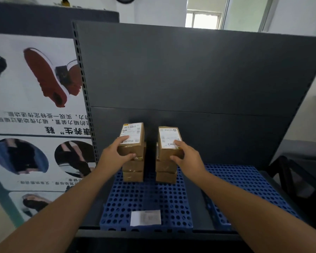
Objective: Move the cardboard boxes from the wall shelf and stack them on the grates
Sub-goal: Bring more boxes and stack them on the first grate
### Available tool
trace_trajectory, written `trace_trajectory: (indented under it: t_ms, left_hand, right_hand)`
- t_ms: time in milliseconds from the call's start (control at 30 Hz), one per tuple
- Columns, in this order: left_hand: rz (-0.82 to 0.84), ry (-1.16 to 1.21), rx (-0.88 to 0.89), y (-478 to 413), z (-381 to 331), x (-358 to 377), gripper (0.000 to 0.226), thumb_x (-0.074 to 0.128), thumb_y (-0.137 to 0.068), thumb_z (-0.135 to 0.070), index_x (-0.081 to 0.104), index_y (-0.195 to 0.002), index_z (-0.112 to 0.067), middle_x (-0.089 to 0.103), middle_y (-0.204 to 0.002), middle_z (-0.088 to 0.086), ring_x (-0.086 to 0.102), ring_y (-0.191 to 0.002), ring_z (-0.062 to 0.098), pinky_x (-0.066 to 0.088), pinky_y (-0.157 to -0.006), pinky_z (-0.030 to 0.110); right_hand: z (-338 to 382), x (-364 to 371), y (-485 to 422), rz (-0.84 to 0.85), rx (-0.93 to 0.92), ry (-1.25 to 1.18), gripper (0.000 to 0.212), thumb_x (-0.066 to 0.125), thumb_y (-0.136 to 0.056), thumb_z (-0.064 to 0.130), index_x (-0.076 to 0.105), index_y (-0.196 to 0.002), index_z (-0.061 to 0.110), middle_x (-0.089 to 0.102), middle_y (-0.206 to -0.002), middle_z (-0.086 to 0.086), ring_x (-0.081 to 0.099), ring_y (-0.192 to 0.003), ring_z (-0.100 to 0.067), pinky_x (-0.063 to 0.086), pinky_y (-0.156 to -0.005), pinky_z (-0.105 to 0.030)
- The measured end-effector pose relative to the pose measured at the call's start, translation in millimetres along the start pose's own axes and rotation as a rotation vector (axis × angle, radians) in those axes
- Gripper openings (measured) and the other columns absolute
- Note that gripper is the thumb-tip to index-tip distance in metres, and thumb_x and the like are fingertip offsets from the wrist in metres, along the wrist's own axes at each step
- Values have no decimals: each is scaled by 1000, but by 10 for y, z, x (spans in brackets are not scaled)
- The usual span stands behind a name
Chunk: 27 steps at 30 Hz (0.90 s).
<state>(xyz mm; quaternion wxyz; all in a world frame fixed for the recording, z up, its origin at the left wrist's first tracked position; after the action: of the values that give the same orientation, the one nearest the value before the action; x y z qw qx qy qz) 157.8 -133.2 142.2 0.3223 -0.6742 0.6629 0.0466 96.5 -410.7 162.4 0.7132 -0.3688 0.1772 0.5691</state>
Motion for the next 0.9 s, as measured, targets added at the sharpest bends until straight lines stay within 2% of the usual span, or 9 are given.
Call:
trace_trajectory:
  t_ms: [67,200,300,367,433,567,700,800,900]
  left_hand:
    - [16,-14,-13,-96,74,60,67,85,-72,-40,50,-129,-48,54,-123,-16,55,-104,5,40,-73,4]
    - [53,-56,-37,-167,252,191,69,84,-74,-40,51,-134,-41,57,-134,-5,56,-112,12,46,-83,16]
    - [62,-63,-50,-168,303,228,73,82,-75,-42,46,-138,-42,54,-141,-3,55,-113,12,44,-81,13]
    - [65,-79,-47,-168,303,234,81,81,-75,-43,37,-143,-45,48,-147,-2,53,-123,20,46,-89,23]
    - [67,-76,-52,-153,289,231,90,81,-74,-45,26,-144,-54,48,-147,-2,53,-125,25,48,-89,31]
    - [10,82,-98,-77,312,220,116,89,-66,-39,5,-139,-70,40,-151,-4,42,-136,25,42,-101,40]
    - [-18,222,-209,9,494,264,129,89,-47,-56,-4,-135,-75,29,-159,3,34,-141,28,37,-107,52]
    - [17,274,-244,55,692,339,124,89,-46,-56,3,-132,-78,32,-157,-1,39,-133,21,41,-100,41]
    - [46,304,-244,74,824,433,113,90,-52,-52,10,-127,-81,35,-153,-10,42,-124,11,41,-97,34]
  right_hand:
    - [-51,89,-110,19,26,10,61,69,-90,23,43,-144,25,50,-139,-6,48,-124,-19,40,-97,-24]
    - [-181,225,-232,49,64,39,62,69,-90,25,42,-145,24,50,-137,-7,49,-122,-20,40,-95,-24]
    - [-273,255,-228,25,95,46,62,69,-89,26,42,-145,24,52,-135,-8,50,-121,-21,41,-96,-26]
    - [-297,255,-216,19,102,27,63,69,-89,27,40,-145,27,52,-133,-7,50,-120,-21,43,-95,-28]
    - [-299,257,-210,33,97,8,65,69,-89,28,37,-146,31,51,-135,-7,49,-121,-22,44,-96,-29]
    - [-309,284,-195,37,106,-153,83,74,-85,25,24,-151,37,42,-146,3,40,-133,-17,38,-107,-31]
    - [-474,428,-116,66,227,-378,107,81,-77,18,8,-150,46,42,-136,13,45,-124,-11,46,-103,-40]
    - [-668,601,-64,90,274,-426,110,83,-75,20,6,-149,47,44,-130,24,45,-124,-8,47,-98,-31]
    - [-778,741,-52,111,277,-436,101,81,-78,21,11,-141,57,41,-122,36,47,-116,0,43,-79,-11]
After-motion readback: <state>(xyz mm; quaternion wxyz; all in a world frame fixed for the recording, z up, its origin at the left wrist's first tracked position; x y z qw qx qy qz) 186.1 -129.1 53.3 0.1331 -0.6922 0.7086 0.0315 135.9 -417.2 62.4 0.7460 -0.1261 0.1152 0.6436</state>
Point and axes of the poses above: each hand's wrist, its own y-axis away from the middle knuckle, its own x-axis out of the palm, z = x × y, the point moved 4 cm from there along -y, towards the middle knuckle
